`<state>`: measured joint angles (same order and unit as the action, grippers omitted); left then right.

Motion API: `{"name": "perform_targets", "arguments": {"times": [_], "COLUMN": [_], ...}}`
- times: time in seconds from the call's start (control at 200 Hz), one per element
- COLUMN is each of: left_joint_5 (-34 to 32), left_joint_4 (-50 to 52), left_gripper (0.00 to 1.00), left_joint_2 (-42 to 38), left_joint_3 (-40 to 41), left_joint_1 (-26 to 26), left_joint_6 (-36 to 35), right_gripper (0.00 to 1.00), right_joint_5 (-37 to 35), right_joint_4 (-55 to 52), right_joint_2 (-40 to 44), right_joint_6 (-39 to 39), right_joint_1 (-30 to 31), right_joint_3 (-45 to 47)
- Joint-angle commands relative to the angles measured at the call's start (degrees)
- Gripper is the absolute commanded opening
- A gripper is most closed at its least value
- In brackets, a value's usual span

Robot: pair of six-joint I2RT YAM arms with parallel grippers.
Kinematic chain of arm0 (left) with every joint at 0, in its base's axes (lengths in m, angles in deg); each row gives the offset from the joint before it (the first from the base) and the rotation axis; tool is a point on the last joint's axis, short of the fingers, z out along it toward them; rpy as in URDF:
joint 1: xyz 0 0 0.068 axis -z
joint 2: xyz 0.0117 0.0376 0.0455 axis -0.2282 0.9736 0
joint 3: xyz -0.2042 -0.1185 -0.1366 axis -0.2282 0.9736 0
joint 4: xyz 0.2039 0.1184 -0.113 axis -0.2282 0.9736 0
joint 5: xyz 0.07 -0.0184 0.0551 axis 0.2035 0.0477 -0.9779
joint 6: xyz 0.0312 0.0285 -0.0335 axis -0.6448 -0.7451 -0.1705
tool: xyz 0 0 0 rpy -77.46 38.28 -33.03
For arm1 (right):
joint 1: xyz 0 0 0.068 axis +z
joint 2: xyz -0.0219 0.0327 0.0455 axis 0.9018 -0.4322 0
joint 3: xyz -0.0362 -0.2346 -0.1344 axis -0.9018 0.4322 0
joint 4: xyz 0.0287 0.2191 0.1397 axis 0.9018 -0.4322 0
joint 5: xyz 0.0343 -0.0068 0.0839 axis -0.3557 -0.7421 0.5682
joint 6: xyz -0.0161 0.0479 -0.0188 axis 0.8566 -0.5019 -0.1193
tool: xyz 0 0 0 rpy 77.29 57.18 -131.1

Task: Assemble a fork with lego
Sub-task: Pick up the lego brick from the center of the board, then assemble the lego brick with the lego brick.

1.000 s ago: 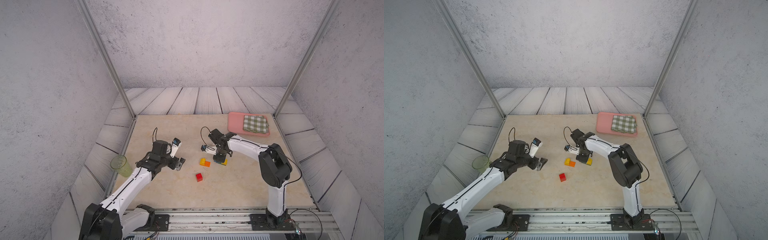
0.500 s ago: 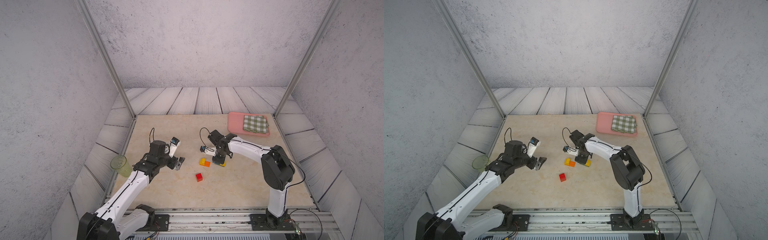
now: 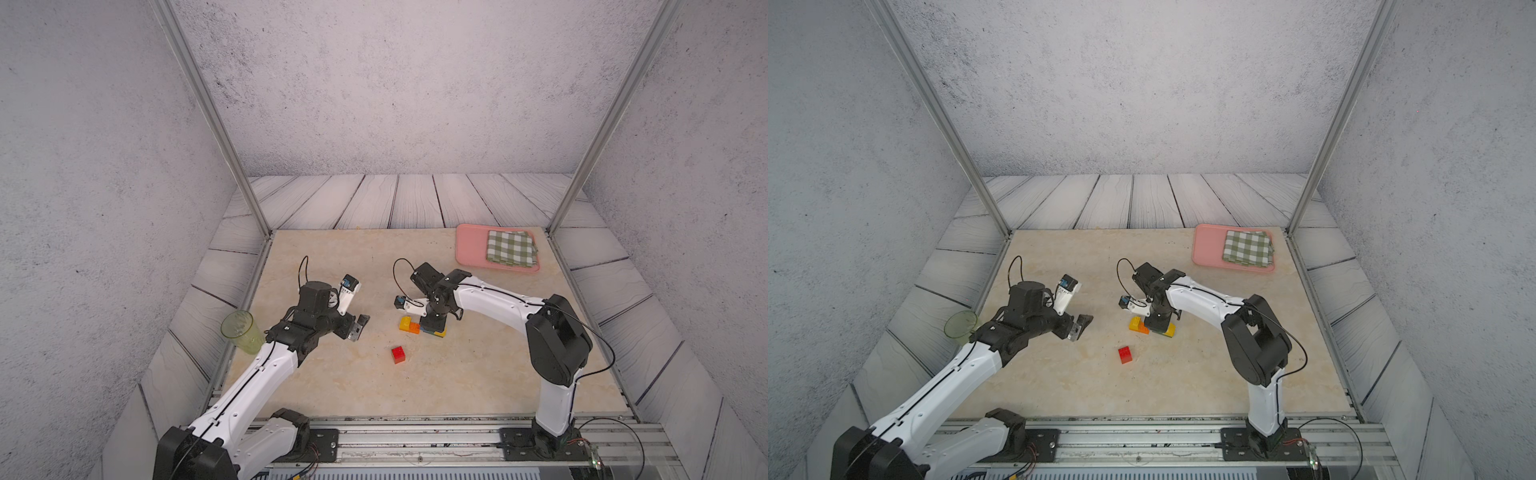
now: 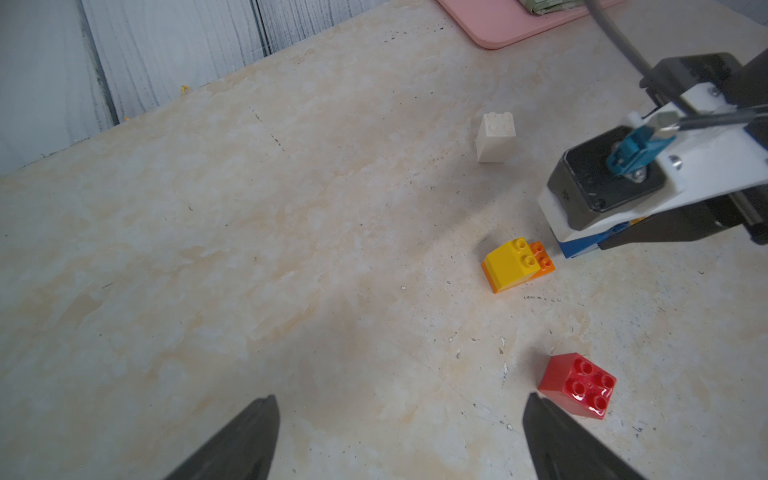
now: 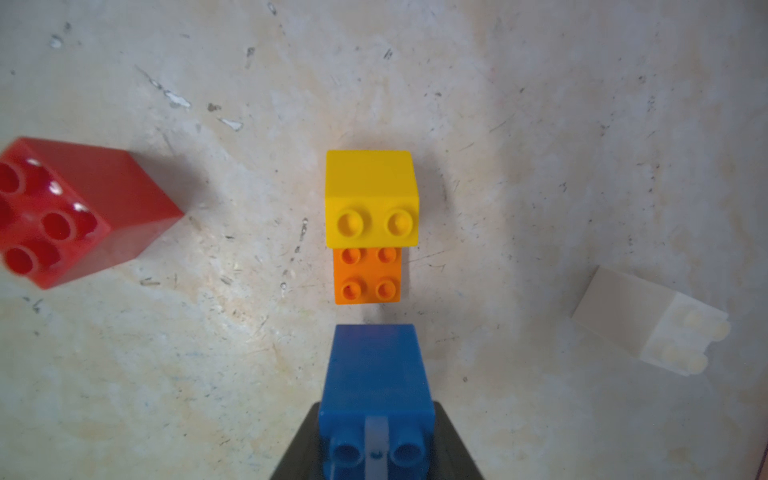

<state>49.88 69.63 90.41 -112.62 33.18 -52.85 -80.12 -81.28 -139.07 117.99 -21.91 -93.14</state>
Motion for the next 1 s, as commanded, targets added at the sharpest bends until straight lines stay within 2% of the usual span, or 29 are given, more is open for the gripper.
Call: {"name": "perform_targets", "arguments": {"times": [0.0,0.736,0.996], "left_joint_5": [-0.2,-0.6,-0.7], "left_joint_4": [0.4,0.1,0.0], "left_gripper": [0.98,0.98,0.98], "left_joint_2": [-0.5,-0.4,-0.4], "left_joint_3": [0.5,1.2,1.4], "left_joint_1": [-0.6,-0.6,-0.6], "left_joint_6": [-0.6,-0.7,-0.8], "right_gripper": [0.0,0.0,0.0], "right_joint_5": [0.8,-0.1,-3.5], "right_joint_4": [-0.8,-2.2,-4.0], "right_joint_2": [-0.4,-5.8,-8.7], "right_joint_6": [-1.2,-2.0,-2.3], "right_joint_1": [0.4,2.0,2.2], "right_joint_3": [-0.9,-4.0,-5.2]}}
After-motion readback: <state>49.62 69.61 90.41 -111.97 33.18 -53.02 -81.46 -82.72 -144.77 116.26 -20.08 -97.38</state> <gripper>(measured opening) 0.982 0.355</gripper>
